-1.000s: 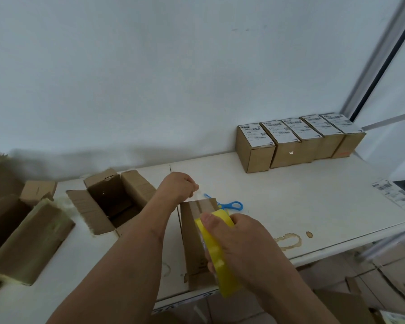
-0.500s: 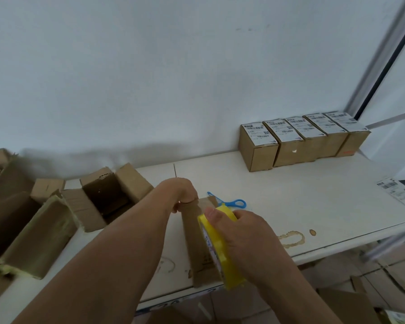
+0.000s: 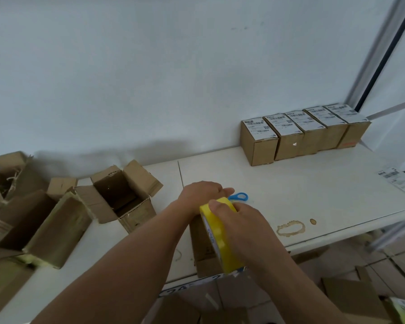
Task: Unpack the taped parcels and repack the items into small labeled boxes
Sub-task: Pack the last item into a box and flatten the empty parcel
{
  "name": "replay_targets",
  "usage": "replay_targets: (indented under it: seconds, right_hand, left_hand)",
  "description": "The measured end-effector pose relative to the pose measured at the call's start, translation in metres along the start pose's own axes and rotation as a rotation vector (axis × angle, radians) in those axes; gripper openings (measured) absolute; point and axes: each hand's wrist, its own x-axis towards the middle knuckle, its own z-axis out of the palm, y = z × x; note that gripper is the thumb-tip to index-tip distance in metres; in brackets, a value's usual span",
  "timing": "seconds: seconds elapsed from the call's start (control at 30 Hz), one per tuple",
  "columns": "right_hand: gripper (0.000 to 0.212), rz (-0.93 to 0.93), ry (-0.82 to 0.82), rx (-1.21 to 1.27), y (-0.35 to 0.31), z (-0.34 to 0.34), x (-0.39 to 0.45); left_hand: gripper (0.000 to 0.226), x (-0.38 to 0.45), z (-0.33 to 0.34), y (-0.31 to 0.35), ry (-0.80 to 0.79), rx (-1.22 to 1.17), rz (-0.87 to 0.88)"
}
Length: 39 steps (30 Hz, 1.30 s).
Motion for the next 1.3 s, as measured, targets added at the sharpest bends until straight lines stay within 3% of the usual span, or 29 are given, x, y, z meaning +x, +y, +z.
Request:
replay_targets:
  seconds: [0.1, 0.17, 0.33, 0.7, 0.77, 0.9, 0.97, 1.07, 1.2, 1.3]
  right_hand:
    - [0.045, 0.140, 0.033, 0.126, 0.006, -0.003, -0.010]
    - [0.037, 0.090, 0.006, 0.059, 0.015, -0.007, -0.016]
    - [0.025, 0.173, -0.111, -0.005, 0.036, -0.008, -0.038]
    - [0.031, 0.232, -0.083, 0.094, 0.067, 0.008, -0.042]
    - [0.027, 0.234, -0.089, 0.112, 0.071, 0.013, -0.041]
    - [0.028, 0.238, -0.100, 0.114, 0.082, 0.024, -0.038]
    - [0.029, 0.247, -0.111, 0.099, 0.086, 0.029, -0.038]
    - [0.035, 0.228, -0.104, 0.087, 0.092, 0.034, -0.036]
    - [0.041, 0.200, -0.102, 0.075, 0.095, 0.042, -0.034]
    - [0.038, 0.179, -0.108, 0.096, 0.099, 0.045, -0.032]
  left_hand:
    - [0.041, -0.003, -0.004, 0.003, -0.012, 0.015, 0.028]
    - [0.043, -0.003, -0.003, 0.002, -0.011, 0.016, 0.041]
    - [0.054, 0.000, 0.000, 0.002, -0.009, 0.000, 0.014]
    - [0.041, -0.011, 0.002, 0.000, 0.123, 0.152, 0.111]
    - [0.037, -0.014, 0.003, 0.000, 0.182, 0.204, 0.162]
    - [0.036, -0.021, 0.012, 0.002, 0.522, 0.288, 0.199]
    - [0.042, -0.026, 0.014, 0.005, 0.589, 0.368, 0.199]
    - [0.046, -0.031, 0.011, 0.009, 0.506, 0.287, 0.141]
    - [0.034, -0.048, 0.017, 0.011, 0.518, 0.201, 0.145]
    - [0.047, -0.069, 0.026, -0.001, 0.492, 0.109, 0.186]
